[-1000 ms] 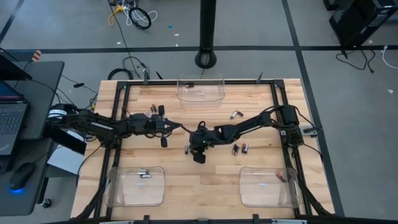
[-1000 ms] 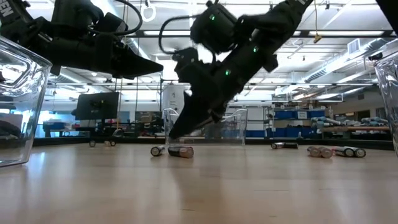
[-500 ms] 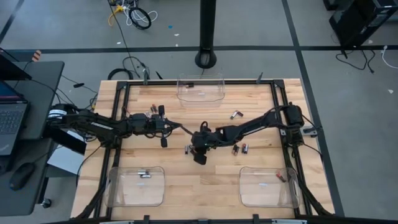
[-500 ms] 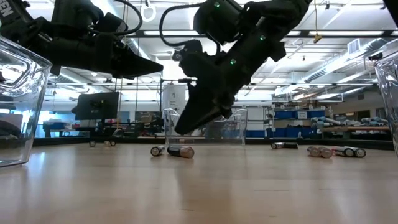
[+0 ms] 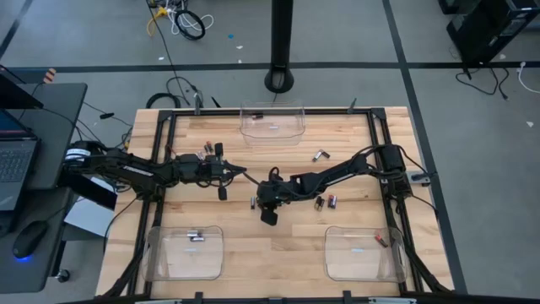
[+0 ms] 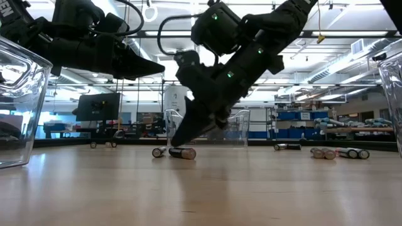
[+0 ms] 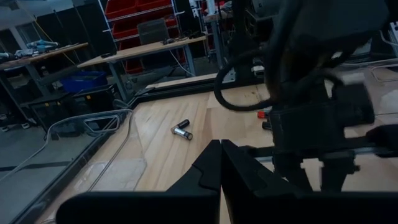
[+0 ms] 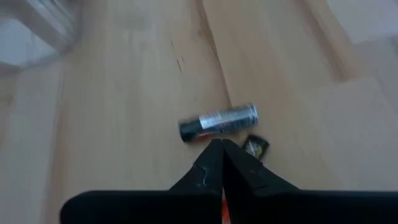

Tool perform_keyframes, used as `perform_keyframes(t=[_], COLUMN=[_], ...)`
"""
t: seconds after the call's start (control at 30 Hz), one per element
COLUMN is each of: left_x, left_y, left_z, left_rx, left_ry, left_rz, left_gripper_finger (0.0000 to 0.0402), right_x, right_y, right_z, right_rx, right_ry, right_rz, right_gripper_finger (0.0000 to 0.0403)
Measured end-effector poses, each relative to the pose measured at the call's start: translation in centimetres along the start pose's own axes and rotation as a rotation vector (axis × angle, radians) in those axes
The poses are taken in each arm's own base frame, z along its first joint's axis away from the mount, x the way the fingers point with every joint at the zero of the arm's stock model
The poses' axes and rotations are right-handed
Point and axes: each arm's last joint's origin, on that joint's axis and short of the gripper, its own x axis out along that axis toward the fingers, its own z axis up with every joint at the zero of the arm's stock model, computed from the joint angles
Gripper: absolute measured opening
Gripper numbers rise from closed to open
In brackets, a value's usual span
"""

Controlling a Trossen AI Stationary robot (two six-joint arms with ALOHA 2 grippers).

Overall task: Sort batteries
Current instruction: Put the red battery into the bottom right transparent bin

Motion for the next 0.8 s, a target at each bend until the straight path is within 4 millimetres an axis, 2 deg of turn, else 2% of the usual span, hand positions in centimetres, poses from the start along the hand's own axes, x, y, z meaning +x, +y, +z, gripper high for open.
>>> perform_keyframes(t=[0.47, 0.53, 0.7, 0.8], left_x=[0.0, 0.0, 0.0, 0.0], left_y=[0.0, 0.0, 0.0, 0.0], left_z=[0.0, 0.0, -0.1, -0.1], left_rx=[-0.001, -0.001, -0.001, -0.001], left_ry=[0.000, 0.000, 0.009, 0.007], left_rz=[0.000, 0.000, -0.002, -0.002], left_gripper_finger=[0.0013, 0.0013, 0.0013, 0.0013], right_x=[0.2, -0.7, -4.4, -5.7], right_y=[-0.7, -0.9, -2.0, -3.0], right_z=[-0.2, 0.1, 0.9, 1.7], right_rx=[0.004, -0.002, -0.034, -0.057], right_ry=[0.027, 0.049, 0.127, 0.120], right_rz=[-0.021, -0.049, -0.230, -0.264], right_gripper_finger=[0.0015, 0.0024, 0.0059, 0.0081])
